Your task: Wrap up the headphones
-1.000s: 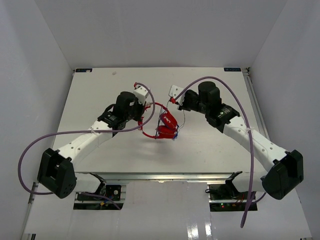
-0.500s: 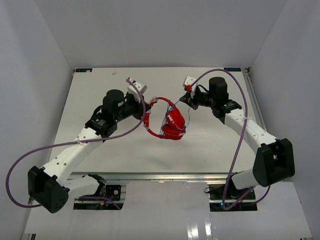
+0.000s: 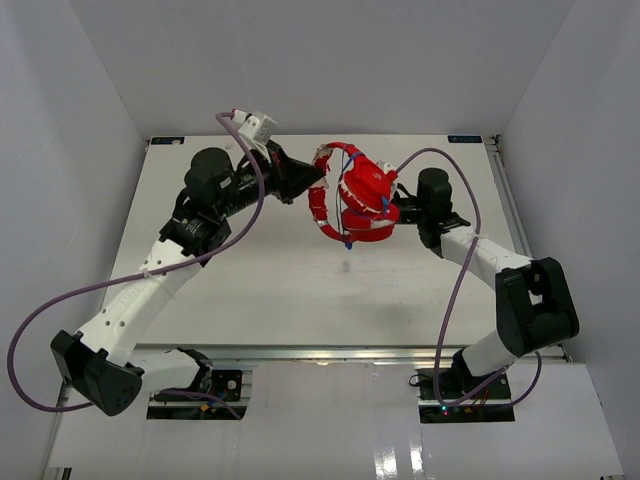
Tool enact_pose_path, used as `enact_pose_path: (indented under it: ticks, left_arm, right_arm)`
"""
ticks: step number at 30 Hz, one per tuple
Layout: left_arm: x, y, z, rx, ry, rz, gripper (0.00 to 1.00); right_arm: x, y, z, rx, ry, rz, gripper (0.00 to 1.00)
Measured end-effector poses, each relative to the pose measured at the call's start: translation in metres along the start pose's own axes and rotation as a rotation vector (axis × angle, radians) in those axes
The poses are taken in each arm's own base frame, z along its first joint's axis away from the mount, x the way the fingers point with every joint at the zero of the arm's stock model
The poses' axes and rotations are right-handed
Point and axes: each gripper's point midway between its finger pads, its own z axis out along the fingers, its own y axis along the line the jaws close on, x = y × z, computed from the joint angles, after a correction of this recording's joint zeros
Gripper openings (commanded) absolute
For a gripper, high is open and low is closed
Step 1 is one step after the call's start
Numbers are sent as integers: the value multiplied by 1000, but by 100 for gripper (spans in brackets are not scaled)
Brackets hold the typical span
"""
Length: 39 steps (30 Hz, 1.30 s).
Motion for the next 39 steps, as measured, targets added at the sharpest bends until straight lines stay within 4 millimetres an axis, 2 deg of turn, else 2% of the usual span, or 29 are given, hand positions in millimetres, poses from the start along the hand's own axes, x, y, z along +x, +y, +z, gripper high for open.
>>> enact_pose_path:
  ticks: [5,10,16,20,22,27,31,35,39]
  left_arm:
    - [-15,-6,13,23,-28,-93,0]
    - [-37,-16,18,40,-69,-138,0]
    - [-74,-19,14,-6,-164,-131,0]
    - [-84,-7,11,-88,-208,-139,0]
    - [-84,0,11,-128,-217,-146,0]
    - [-86,25,7,-258,-257,-151,0]
    - [-81,55,1,-410,-290,-150,0]
    - [-70,95,-3,-593,-292,-100,0]
    - [-34,146,4,-764,-210,-22,0]
  right_arm:
    - [-13,13,4,-68,-89,59,36]
    - [-23,25,6,-105,-132,65,31]
    - [-10,33,7,-118,-122,78,32]
    - [3,39,4,-112,-102,91,18]
    - [3,41,3,-112,-99,80,8]
    - [-6,48,2,-111,-101,31,8]
    - [-12,62,3,-109,-86,-20,8]
    - [-10,81,16,-84,-23,-116,8]
    - [-22,91,22,2,56,-285,8]
